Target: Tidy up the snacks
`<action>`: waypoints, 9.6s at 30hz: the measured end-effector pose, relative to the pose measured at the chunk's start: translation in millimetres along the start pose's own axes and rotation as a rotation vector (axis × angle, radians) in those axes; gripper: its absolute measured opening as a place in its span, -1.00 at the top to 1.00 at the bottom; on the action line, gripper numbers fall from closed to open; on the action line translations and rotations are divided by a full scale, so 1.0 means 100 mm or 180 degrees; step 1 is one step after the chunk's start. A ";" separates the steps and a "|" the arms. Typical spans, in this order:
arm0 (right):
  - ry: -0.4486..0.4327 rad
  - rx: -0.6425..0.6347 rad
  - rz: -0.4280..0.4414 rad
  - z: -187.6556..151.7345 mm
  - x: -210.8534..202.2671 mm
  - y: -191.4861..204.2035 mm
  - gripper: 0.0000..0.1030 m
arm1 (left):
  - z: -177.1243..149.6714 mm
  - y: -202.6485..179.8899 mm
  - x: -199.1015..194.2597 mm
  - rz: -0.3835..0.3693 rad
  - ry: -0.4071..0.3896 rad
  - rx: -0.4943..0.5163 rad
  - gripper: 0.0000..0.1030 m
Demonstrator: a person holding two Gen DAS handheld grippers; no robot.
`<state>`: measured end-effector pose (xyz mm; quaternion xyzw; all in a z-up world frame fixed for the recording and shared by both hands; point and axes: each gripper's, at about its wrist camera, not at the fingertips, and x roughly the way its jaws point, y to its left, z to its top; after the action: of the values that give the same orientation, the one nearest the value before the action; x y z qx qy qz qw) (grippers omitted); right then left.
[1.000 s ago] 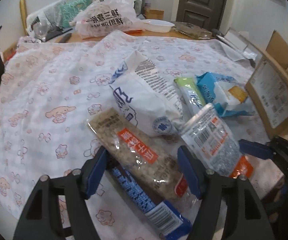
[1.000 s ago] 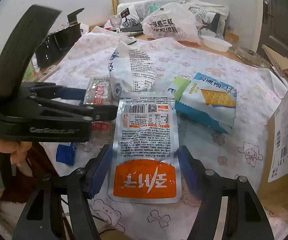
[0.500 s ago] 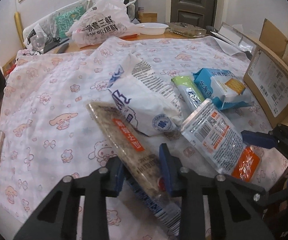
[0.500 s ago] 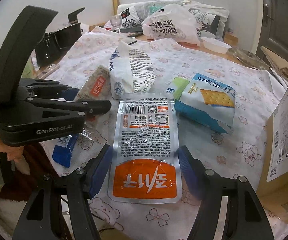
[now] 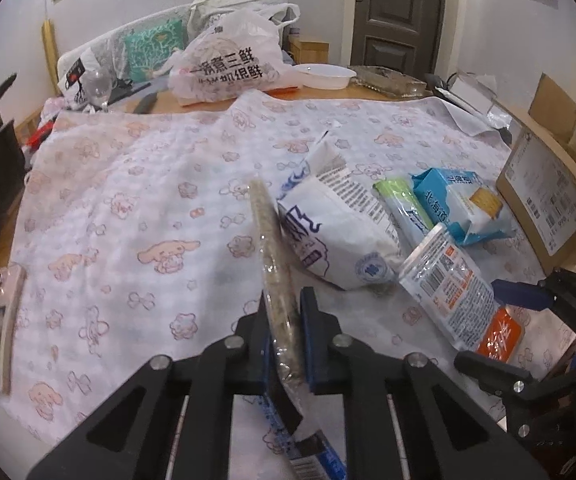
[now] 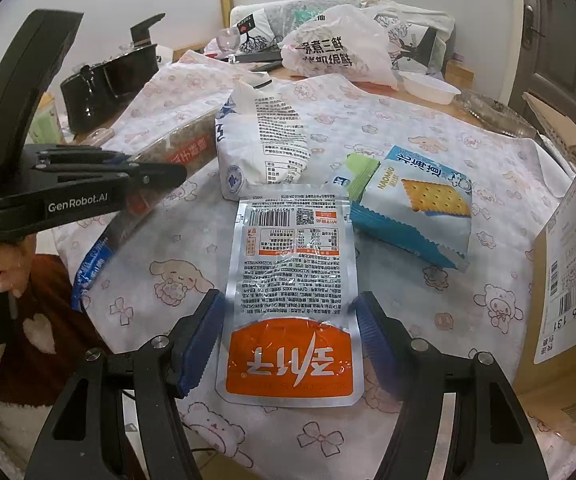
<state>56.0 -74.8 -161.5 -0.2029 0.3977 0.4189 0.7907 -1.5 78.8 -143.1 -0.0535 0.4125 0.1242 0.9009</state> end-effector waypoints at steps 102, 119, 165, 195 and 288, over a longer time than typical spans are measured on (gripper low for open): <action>-0.0159 0.0162 0.0306 0.25 -0.13 -0.04 -0.24 | 0.14 0.28 0.04 0.0012 -0.0034 -0.0319 0.21; -0.0517 -0.0095 0.0306 0.64 -0.54 0.19 -0.24 | 0.43 0.34 -0.69 -0.0124 -0.0580 -0.0379 0.22; -0.0583 0.0669 -0.0736 -0.04 -1.66 -1.91 -0.34 | 1.59 -2.80 -0.35 -0.1751 -0.0059 0.0766 0.16; -0.0802 0.0076 -0.0316 0.83 -1.51 -0.41 -0.70 | 1.25 -0.68 -1.19 -0.0912 -0.0748 0.0269 -0.43; -0.1082 0.0663 -0.0466 0.19 -2.06 -1.60 0.31 | 1.59 -2.81 -0.96 -0.1420 -0.0565 0.1145 0.18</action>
<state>128.3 -256.6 12.8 -0.0749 0.2840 0.3451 0.8915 129.6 -177.3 32.0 0.0286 0.3256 -0.1477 0.9335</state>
